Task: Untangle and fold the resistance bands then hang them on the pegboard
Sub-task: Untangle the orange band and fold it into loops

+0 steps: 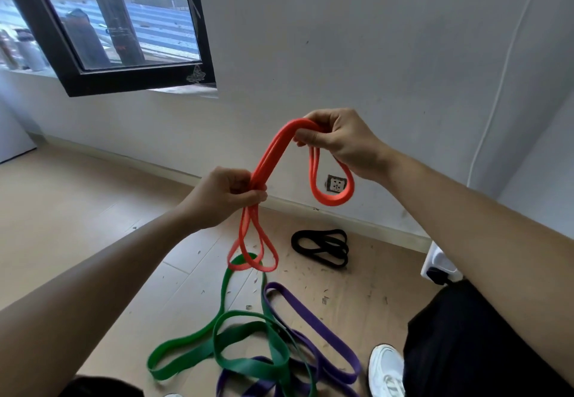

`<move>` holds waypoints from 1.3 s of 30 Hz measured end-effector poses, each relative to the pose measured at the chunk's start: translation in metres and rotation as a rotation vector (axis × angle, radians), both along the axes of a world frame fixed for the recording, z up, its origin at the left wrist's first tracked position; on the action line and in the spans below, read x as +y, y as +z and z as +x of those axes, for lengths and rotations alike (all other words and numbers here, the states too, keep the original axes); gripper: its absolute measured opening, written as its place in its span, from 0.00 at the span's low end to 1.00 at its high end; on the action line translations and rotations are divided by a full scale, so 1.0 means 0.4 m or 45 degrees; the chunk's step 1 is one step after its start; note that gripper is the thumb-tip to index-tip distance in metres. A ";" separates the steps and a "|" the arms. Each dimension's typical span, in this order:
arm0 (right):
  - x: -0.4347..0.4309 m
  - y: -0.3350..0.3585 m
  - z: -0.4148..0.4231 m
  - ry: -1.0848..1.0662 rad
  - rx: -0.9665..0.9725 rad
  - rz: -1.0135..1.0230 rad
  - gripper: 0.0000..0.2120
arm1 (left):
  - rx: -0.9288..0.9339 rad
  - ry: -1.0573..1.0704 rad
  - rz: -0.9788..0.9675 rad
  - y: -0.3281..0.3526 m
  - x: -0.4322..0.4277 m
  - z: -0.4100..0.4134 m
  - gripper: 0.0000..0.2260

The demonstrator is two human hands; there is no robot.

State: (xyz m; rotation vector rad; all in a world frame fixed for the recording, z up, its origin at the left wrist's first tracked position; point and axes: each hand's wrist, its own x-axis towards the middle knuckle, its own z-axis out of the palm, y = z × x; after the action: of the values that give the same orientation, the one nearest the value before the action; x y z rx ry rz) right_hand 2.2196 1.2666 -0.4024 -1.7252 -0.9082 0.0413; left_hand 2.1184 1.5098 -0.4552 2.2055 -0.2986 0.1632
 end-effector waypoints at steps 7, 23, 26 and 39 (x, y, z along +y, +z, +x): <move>-0.053 -0.031 0.046 -0.004 0.162 -0.153 0.09 | 0.098 0.036 -0.321 0.009 -0.016 -0.004 0.07; 0.079 -0.072 -0.052 0.123 0.096 -0.395 0.11 | -0.009 0.015 -0.143 0.022 -0.025 -0.008 0.08; 0.082 -0.063 -0.054 0.114 0.004 -0.482 0.10 | -0.128 0.033 0.034 0.019 -0.009 -0.011 0.09; 0.052 -0.051 -0.042 0.102 -0.048 -0.588 0.09 | -0.215 -0.020 0.351 0.000 0.044 -0.012 0.08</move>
State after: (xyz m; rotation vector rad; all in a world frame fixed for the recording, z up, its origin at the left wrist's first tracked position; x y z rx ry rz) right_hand 2.2027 1.2876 -0.4228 -2.1175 -1.0528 0.2925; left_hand 2.1134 1.5276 -0.4550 2.4658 -0.4549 0.3165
